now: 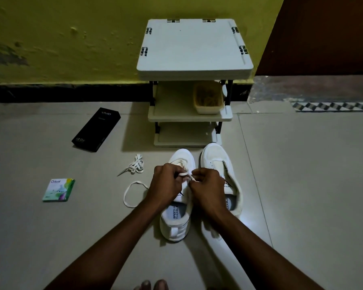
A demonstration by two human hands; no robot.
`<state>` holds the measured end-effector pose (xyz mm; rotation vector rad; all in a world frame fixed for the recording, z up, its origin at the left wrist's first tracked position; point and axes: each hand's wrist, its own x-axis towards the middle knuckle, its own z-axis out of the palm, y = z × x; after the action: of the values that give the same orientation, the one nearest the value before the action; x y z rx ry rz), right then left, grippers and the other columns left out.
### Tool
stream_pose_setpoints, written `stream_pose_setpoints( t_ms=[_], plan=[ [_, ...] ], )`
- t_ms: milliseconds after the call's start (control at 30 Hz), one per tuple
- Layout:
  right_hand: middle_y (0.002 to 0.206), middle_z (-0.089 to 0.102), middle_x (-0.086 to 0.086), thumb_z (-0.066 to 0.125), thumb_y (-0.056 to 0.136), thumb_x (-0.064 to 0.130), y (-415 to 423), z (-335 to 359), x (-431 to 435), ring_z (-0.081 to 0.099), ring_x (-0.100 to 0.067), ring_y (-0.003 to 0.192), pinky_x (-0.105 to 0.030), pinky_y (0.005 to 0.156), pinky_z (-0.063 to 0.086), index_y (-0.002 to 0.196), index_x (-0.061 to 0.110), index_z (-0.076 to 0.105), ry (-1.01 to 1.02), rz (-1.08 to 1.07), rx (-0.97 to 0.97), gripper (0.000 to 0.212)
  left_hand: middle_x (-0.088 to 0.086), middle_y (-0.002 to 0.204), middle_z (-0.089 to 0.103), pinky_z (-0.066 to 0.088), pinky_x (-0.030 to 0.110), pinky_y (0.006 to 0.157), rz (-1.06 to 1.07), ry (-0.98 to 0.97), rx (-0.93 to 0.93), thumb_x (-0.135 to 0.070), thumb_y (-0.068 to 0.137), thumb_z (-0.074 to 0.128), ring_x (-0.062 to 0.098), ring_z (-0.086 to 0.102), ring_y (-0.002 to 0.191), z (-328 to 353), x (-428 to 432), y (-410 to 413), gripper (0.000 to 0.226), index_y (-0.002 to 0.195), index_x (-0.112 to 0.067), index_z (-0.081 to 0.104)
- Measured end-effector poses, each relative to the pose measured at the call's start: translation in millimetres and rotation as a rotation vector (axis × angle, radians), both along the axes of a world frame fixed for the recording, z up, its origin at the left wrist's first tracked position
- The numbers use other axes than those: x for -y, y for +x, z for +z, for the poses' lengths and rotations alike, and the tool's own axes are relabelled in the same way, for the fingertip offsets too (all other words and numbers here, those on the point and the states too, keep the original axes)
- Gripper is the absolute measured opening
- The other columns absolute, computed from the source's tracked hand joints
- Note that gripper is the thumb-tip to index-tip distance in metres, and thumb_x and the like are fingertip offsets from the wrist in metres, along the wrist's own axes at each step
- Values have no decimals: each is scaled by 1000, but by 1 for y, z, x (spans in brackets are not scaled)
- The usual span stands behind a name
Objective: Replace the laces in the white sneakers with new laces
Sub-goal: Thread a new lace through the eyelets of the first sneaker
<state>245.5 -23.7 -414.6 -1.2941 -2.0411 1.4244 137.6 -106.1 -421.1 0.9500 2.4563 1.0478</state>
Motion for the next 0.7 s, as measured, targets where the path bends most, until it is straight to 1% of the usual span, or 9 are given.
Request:
stream_pose_setpoints(
  t_ms=[100,167,233,367,433,500,567,633,700],
  plan=[
    [101,73,2,73,80,13,-1,-1,0,67,-9,97,-15,78,47,110,13,72,-2,-9,1,29,1,92,79,51,16,83,54,91,-23,-9,85,75,15,73,92,5,5,8,16,98,-14,83],
    [101,73,2,73,80,14,-2,-3,1,67,-9,97,-6,72,41,109,14,72,0,-7,8,29,2,88,79,55,25,83,70,132,-20,-6,84,74,17,74,87,8,6,11,15,94,-13,83],
    [101,73,2,73,80,13,-2,-4,2,67,-9,97,-4,71,39,109,14,72,12,2,18,30,2,87,79,56,31,85,35,129,-16,-3,83,73,17,74,87,9,5,11,16,92,-12,83],
    [95,73,4,73,80,18,-2,-1,4,67,-8,92,-23,80,51,105,16,72,5,-11,8,25,-6,80,76,57,28,80,17,98,8,6,77,67,7,71,81,11,1,10,26,84,-16,77],
    [79,71,5,66,86,20,-1,1,3,66,-9,75,-31,74,54,88,16,72,20,7,-14,8,-10,73,72,53,16,69,86,127,62,11,75,71,-2,67,72,11,0,9,27,79,-16,72],
    [66,66,-1,57,91,16,-2,5,1,62,-18,63,-42,66,56,75,11,67,80,45,-31,19,-11,72,71,50,11,66,152,160,144,12,74,77,-4,66,68,8,0,8,27,77,-15,70],
    [83,72,-9,56,90,8,-6,9,-4,68,-24,81,-43,77,57,92,9,71,172,92,47,15,-10,71,72,52,14,67,170,176,200,10,74,80,-2,68,69,7,0,7,27,76,-16,70],
    [96,69,-14,53,87,3,-11,11,-10,66,-29,91,-42,82,56,105,10,67,233,183,143,24,-8,71,72,51,12,65,166,183,236,8,76,80,-2,68,67,7,0,7,26,78,-16,70],
    [84,66,-16,51,81,-1,-17,14,-14,66,-36,80,-46,71,57,91,10,64,263,262,191,19,-6,71,72,48,9,61,160,182,266,8,78,79,-4,67,65,8,0,5,26,81,-16,71]
  ],
)
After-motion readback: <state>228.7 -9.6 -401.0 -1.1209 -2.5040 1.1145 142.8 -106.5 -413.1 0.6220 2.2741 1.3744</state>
